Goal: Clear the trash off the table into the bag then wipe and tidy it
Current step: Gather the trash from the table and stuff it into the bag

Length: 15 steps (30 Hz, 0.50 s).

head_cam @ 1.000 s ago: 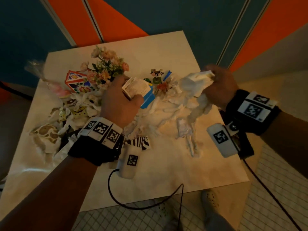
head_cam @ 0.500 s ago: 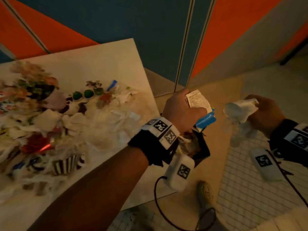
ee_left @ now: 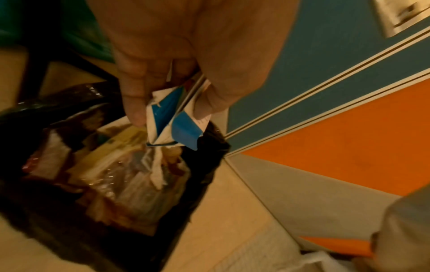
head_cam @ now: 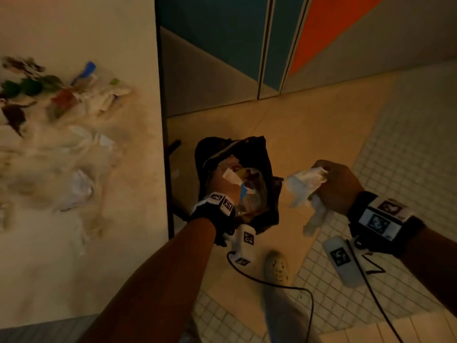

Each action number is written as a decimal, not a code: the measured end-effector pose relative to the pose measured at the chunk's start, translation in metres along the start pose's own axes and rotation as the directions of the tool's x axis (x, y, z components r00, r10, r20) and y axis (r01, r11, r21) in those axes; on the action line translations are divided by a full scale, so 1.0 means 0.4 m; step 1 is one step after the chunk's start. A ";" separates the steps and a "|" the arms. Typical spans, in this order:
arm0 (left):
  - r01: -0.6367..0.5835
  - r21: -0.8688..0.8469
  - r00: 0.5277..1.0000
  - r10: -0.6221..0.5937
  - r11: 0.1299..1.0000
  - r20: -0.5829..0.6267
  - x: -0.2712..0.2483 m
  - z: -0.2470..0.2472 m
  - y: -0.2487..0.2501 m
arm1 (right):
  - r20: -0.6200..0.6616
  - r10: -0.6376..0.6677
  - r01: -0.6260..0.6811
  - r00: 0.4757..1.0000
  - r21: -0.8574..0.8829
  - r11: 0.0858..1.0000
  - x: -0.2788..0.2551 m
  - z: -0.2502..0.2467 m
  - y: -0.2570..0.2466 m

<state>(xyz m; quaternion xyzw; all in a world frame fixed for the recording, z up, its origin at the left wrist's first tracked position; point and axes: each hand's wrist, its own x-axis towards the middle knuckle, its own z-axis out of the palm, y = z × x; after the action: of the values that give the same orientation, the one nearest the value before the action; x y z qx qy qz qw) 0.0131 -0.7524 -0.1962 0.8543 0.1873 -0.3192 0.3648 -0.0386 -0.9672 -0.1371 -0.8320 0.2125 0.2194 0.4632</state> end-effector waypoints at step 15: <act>0.105 0.635 0.969 -0.223 0.765 0.109 0.256 0.189 -0.157 | 0.261 -0.060 0.164 0.964 -0.401 0.901 0.285 0.230 0.098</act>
<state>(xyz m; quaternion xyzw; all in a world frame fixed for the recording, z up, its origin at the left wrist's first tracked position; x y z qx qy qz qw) 0.0218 -0.7580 -0.3376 0.8750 0.1119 -0.4687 0.0470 0.0170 -0.9236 -0.2715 -0.8898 0.0539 0.3324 0.3081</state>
